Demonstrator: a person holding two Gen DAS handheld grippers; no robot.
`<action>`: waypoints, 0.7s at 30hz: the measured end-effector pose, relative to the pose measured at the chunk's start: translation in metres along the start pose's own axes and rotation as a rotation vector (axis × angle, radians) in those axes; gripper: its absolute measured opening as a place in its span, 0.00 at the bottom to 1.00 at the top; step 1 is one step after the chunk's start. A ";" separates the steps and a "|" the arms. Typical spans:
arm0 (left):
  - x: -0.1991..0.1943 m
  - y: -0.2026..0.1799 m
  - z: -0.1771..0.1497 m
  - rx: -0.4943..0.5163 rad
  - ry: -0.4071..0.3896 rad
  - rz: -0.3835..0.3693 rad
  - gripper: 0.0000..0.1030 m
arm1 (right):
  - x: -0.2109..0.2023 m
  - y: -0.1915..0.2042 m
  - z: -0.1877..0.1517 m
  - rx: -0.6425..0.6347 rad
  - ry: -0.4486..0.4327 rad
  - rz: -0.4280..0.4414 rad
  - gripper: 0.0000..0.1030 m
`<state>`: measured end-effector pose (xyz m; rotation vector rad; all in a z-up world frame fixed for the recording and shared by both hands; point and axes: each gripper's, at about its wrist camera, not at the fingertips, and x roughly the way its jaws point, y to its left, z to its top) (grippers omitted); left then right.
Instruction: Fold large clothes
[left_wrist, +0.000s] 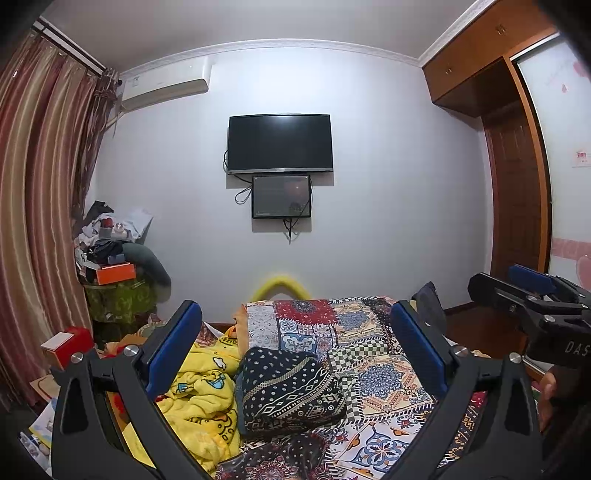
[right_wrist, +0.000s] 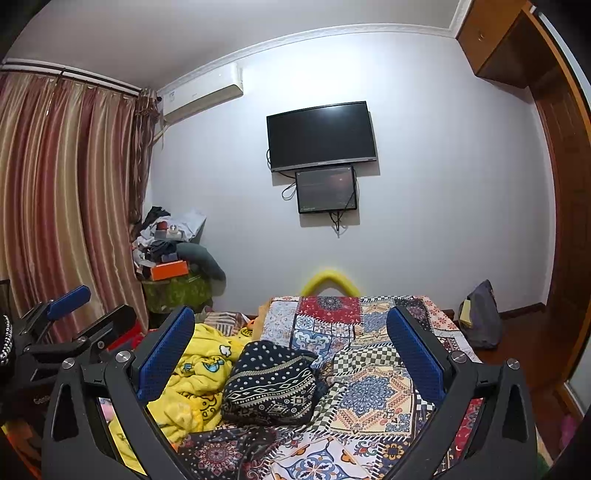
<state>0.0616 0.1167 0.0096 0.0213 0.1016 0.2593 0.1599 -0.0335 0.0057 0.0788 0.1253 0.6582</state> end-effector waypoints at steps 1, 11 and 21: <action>0.000 0.000 0.000 0.001 0.003 -0.006 1.00 | 0.000 0.000 0.000 0.002 0.002 0.001 1.00; 0.003 0.006 0.003 -0.013 0.016 -0.036 1.00 | 0.002 0.000 0.001 0.005 0.004 -0.005 1.00; 0.001 0.008 0.001 -0.011 0.010 -0.051 1.00 | 0.003 0.000 0.002 0.006 0.007 -0.006 1.00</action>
